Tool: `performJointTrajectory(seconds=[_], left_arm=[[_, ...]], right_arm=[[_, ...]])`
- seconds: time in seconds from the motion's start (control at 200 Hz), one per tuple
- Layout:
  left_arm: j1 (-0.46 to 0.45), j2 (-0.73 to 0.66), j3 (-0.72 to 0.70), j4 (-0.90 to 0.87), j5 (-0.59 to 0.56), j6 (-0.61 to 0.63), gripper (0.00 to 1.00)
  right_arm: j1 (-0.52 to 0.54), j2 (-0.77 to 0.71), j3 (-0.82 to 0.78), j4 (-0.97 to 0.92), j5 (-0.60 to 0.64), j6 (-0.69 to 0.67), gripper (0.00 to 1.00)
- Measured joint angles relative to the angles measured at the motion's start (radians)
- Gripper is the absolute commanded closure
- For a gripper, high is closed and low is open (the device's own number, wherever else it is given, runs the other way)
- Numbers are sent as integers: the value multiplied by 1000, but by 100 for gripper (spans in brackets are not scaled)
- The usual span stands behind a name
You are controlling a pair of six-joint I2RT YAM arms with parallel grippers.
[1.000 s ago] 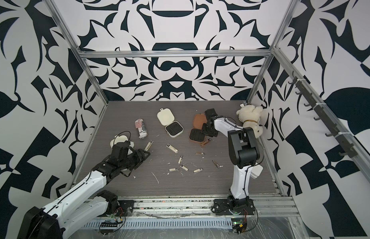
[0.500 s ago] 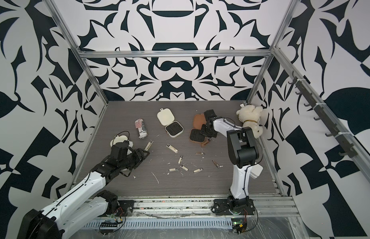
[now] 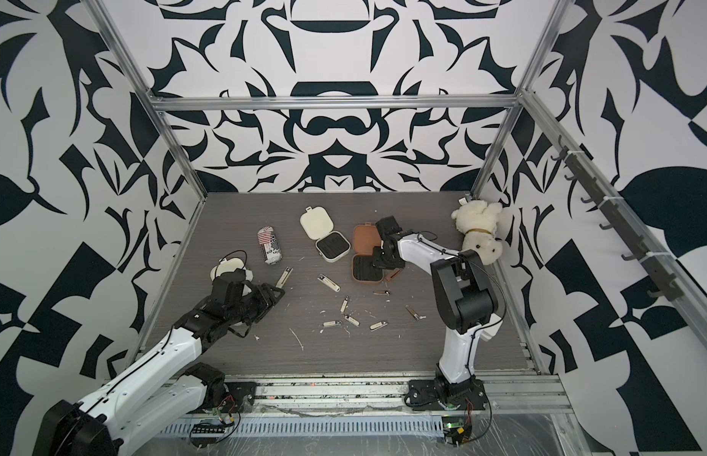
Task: Organize nail clipper sets
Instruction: Pick up the storage box at the center of the board, then place the storage box at the center of the board.
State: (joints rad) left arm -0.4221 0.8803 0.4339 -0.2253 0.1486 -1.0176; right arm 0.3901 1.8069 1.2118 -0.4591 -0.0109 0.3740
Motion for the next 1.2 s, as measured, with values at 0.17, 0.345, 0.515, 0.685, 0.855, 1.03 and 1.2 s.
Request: performJointTrajectory(seconds=[0.17, 0.345, 0.515, 0.685, 0.855, 1.03, 1.2], left_arm=[[23, -23, 28, -67, -30, 34, 35], [191, -29, 88, -141, -2, 95, 35], [427, -64, 105, -216, 85, 140, 34], [531, -105, 105, -281, 160, 175, 34], [538, -129, 104, -304, 205, 180, 34], [540, -146, 83, -303, 238, 178, 34], [540, -145, 61, -306, 262, 178, 34]], right_arm=[[124, -116, -1, -2, 26, -57, 100], [289, -73, 89, -50, 3, -118, 100], [420, 79, 209, -93, -24, -158, 100], [502, 230, 316, -139, -54, -193, 100], [534, 304, 373, -169, -61, -219, 100], [534, 304, 388, -196, -52, -241, 100], [536, 304, 388, -234, -27, -259, 85]])
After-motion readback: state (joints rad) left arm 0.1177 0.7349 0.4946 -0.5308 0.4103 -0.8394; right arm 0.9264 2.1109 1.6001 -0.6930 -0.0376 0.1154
